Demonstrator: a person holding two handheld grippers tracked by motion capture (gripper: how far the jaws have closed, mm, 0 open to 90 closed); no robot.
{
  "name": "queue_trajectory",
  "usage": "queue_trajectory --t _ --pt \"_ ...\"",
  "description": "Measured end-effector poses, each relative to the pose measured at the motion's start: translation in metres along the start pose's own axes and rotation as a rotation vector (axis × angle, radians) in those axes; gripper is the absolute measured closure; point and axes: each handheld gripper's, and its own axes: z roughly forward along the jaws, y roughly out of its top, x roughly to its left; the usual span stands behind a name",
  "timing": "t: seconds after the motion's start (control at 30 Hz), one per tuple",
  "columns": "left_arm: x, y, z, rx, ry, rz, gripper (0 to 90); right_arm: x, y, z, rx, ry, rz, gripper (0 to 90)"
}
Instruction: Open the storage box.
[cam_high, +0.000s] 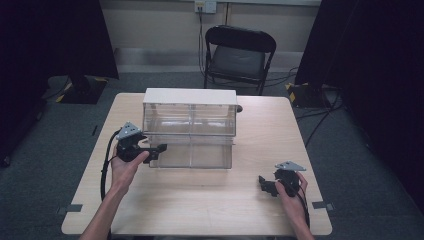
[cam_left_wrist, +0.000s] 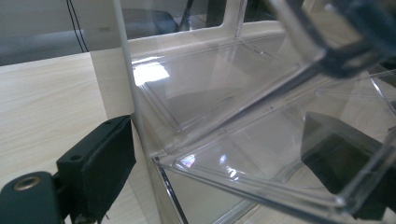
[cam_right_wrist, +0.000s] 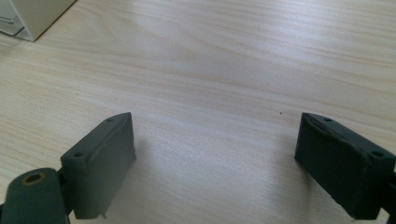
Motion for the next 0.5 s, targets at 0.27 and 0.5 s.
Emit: queue_trajectory --t 0.27,0.5 --pt "-0.0007 0.0014 -0.0015 -0.004 -0.004 0.008 8.9 -0.0001 0.0 0.0 0.0 0.001 -0.001 11.4" --pt "-0.0021 0.0032 -0.0023 -0.008 -0.004 0.003 7.6 0.0 0.0 0.0 0.0 0.0 0.0 11.4"
